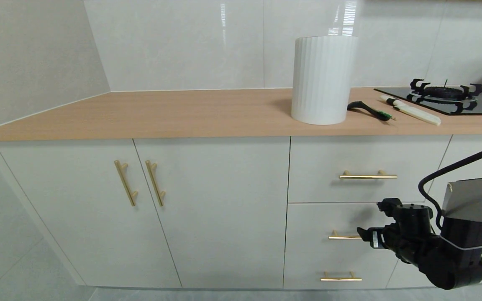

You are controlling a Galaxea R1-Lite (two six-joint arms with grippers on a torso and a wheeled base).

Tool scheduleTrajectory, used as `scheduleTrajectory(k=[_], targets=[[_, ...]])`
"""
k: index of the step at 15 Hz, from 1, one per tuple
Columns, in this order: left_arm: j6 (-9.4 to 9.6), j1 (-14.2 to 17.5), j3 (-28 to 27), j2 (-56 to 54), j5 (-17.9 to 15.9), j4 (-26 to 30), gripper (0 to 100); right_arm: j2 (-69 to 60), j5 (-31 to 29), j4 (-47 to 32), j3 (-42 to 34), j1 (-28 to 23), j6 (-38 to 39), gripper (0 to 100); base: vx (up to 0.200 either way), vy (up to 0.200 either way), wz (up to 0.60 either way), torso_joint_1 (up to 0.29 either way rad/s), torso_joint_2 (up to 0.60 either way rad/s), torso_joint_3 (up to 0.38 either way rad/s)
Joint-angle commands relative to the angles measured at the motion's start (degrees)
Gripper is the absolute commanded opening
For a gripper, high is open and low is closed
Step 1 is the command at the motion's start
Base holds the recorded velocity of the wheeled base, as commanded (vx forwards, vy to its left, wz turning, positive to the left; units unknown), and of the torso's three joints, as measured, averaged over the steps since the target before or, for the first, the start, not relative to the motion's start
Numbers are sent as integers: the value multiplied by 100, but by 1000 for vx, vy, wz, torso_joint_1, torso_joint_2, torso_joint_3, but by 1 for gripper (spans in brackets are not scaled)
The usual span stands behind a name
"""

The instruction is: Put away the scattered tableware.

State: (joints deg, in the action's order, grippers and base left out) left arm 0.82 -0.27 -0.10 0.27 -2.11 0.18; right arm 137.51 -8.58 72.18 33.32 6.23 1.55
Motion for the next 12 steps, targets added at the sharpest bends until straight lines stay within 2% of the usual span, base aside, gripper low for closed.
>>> scheduleTrajectory(k=[1, 5, 12], targets=[[-3, 0, 1, 8, 0, -1, 100, 303, -47, 156, 43, 98, -5, 100, 0, 0, 0, 0, 0, 0], [-3, 0, 1, 8, 0, -1, 100, 479, -372, 191, 237, 177, -5, 100, 0, 0, 0, 0, 0, 0], [6, 0, 1, 8, 0, -1, 100, 593, -381, 156, 184, 168, -32, 100, 0, 0, 0, 0, 0, 0]])
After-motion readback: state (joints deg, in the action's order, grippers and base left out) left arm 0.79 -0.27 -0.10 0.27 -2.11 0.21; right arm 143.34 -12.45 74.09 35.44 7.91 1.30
